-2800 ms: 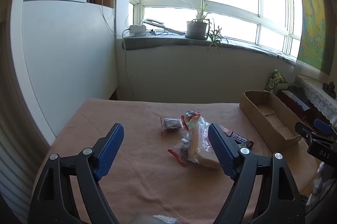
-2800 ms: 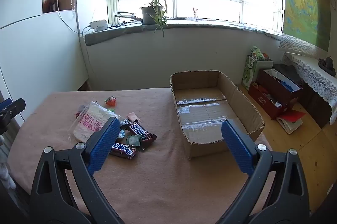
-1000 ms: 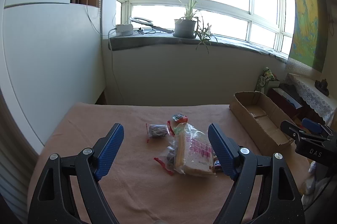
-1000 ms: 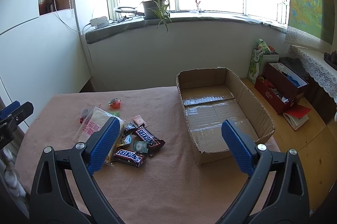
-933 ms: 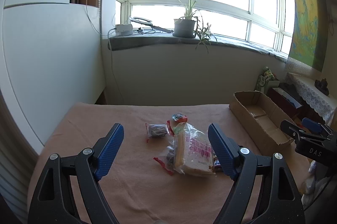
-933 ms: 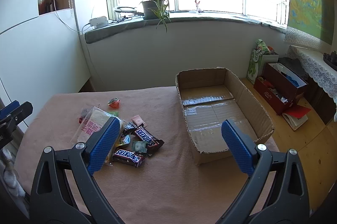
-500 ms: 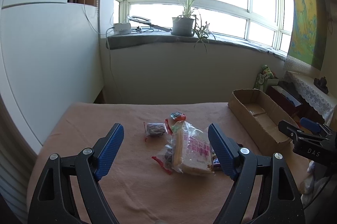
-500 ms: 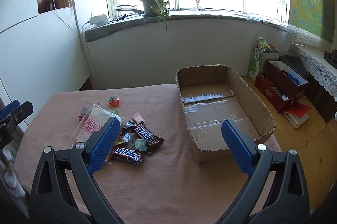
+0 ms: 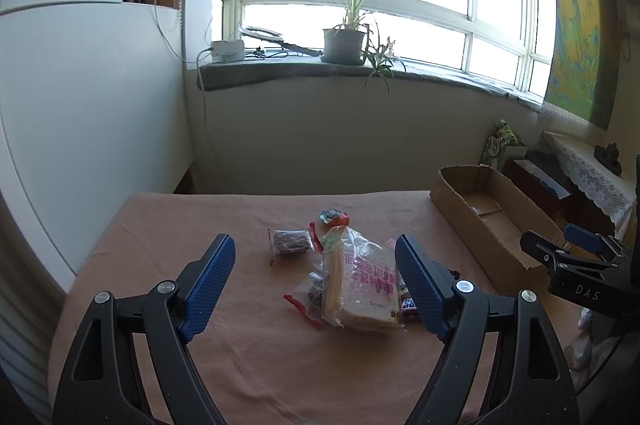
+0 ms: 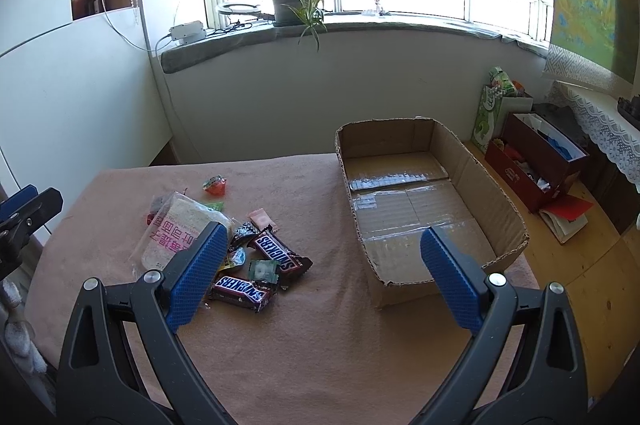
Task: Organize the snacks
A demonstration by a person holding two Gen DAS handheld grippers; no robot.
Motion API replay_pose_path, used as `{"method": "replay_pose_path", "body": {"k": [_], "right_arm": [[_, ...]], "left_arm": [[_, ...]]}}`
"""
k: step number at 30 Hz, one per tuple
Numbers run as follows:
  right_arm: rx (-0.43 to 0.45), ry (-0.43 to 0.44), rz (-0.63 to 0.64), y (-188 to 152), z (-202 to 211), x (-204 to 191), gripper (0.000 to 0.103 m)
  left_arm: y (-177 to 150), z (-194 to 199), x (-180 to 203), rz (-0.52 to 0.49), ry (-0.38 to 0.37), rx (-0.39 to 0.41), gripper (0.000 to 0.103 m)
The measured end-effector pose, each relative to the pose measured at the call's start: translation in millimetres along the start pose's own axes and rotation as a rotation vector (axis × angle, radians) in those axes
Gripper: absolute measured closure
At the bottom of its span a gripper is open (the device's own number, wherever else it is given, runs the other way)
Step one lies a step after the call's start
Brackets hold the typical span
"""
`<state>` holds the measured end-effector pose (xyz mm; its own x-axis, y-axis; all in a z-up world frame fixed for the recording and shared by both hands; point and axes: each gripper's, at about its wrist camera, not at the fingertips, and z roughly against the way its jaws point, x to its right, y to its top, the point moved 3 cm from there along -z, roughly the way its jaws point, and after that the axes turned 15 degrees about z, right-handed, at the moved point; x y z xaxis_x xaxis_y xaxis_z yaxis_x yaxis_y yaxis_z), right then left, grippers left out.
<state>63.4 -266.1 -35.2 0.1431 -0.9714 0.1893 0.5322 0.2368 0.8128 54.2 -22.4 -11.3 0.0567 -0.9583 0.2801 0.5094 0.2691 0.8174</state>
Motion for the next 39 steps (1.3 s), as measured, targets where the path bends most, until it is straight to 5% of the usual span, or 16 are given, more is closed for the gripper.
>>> {"method": "replay_pose_path", "body": {"k": [9,14,18,23,29,39], "right_arm": [[-0.016,0.038,-0.011,-2.2,-8.8,-0.3,0.003],[-0.021,0.121,-0.021,-2.6,-16.7,-9.3,0.004],[-0.036,0.228,-0.044,-4.1,-29.6,-19.5,0.018],[-0.083,0.346,-0.075,-9.7,-52.1,-36.3,0.037],[-0.141,0.43,-0.087,-10.4,-79.8,-62.9,0.038],[-0.22,0.5,-0.108,-12.6,-120.2,-80.9,0.048]], "left_arm": [[-3.9,-7.3,-1.6,0.001,-0.002,-0.022,0.021],[-6.9,-20.6,-14.3,0.071,-0.052,-0.101,0.021],[-12.1,-30.8,-21.6,0.102,-0.064,-0.144,0.024],[-20.9,-43.0,-24.2,0.134,-0.095,-0.209,0.036],[-27.2,-61.1,-20.3,0.143,-0.135,-0.272,0.061],[-35.6,-93.7,-16.2,0.116,-0.146,-0.32,0.076]]}}
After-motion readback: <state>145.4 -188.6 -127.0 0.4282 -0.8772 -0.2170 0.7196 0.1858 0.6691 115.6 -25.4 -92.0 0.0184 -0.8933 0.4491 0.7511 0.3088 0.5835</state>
